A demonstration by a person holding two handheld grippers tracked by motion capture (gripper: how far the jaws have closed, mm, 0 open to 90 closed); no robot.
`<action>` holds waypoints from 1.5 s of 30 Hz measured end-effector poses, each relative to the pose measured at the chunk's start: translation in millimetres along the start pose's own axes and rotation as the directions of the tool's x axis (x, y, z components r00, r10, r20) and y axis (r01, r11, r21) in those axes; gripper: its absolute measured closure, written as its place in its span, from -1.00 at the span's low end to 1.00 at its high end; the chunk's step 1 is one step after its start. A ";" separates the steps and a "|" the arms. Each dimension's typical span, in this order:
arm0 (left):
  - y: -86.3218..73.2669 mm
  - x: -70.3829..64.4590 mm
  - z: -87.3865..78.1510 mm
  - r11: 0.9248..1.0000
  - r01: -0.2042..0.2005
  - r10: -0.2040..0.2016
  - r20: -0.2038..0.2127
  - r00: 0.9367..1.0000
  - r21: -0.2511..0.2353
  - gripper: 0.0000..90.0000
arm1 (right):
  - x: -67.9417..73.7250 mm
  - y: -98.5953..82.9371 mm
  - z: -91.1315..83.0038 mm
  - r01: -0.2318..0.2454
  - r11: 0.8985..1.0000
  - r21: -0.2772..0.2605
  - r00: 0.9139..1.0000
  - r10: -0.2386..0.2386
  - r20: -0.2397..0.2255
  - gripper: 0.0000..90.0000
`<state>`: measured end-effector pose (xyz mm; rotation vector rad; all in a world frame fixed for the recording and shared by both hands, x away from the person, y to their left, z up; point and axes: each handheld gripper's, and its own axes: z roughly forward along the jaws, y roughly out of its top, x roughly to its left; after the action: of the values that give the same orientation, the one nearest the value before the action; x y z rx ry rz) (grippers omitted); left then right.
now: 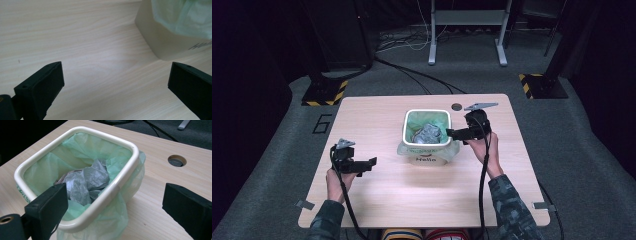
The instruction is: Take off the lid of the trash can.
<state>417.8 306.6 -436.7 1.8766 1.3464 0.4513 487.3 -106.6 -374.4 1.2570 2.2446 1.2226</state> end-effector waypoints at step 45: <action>110.1 -65.4 90.2 0.991 -0.118 0.102 0.204 0.974 0.068 0.03 | -10.9 1.3 48.8 -0.086 0.992 0.091 0.995 0.090 -0.041 0.07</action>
<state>523.8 196.5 -402.3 2.0112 1.1455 0.2588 523.5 -88.9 -404.1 1.3888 2.3219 1.2042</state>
